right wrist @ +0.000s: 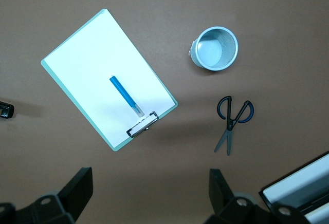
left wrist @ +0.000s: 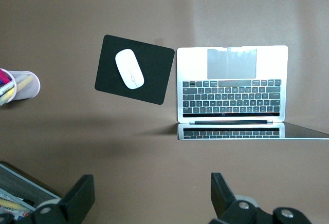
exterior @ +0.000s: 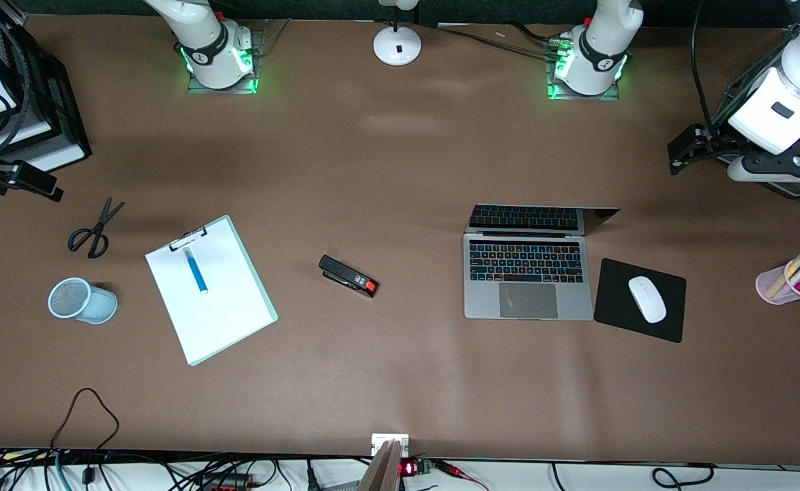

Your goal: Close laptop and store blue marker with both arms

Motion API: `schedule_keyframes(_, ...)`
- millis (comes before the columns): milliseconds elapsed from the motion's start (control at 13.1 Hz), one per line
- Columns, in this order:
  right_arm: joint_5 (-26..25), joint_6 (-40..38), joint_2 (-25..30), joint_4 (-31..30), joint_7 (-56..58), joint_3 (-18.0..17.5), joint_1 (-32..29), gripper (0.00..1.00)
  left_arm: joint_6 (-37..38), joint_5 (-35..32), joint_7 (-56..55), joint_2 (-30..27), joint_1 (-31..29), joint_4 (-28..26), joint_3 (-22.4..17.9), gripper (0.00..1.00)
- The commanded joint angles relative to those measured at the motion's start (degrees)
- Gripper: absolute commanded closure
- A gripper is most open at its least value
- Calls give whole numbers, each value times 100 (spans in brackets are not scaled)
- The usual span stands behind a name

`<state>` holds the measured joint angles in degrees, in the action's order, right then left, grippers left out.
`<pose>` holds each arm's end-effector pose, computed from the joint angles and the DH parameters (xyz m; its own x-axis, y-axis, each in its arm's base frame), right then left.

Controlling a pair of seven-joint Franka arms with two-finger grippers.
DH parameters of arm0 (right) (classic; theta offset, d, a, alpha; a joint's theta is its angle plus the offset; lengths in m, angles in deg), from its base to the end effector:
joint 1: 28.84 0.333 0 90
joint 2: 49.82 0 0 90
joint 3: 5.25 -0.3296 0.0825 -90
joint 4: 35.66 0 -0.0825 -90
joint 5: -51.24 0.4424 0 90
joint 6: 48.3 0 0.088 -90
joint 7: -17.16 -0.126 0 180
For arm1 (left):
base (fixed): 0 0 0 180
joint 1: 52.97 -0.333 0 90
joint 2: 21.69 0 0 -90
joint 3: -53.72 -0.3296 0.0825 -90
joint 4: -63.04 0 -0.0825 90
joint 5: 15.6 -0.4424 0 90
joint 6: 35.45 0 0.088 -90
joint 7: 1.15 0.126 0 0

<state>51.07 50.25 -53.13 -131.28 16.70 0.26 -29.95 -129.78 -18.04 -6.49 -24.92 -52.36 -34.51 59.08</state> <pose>0.6342 -0.0727 0.5437 0.9924 -0.1227 -0.0063 -0.1226 -0.9924 0.0085 0.5964 -0.0585 0.5897 0.9999 -0.0142 0.0043 -0.0139 -0.9988 -0.0475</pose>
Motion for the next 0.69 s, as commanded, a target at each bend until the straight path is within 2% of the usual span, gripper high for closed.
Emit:
schedule_keyframes(0, 70, -29, 41, 8, -59, 2, 6, 0, 135, -91, 50, 103, -25, 218, 9, 0)
schedule_keyframes(613, 70, -38, 50, 8, -41, 2, 15, 0, 354, -20, 6, 217, -8, 340, 17, 0)
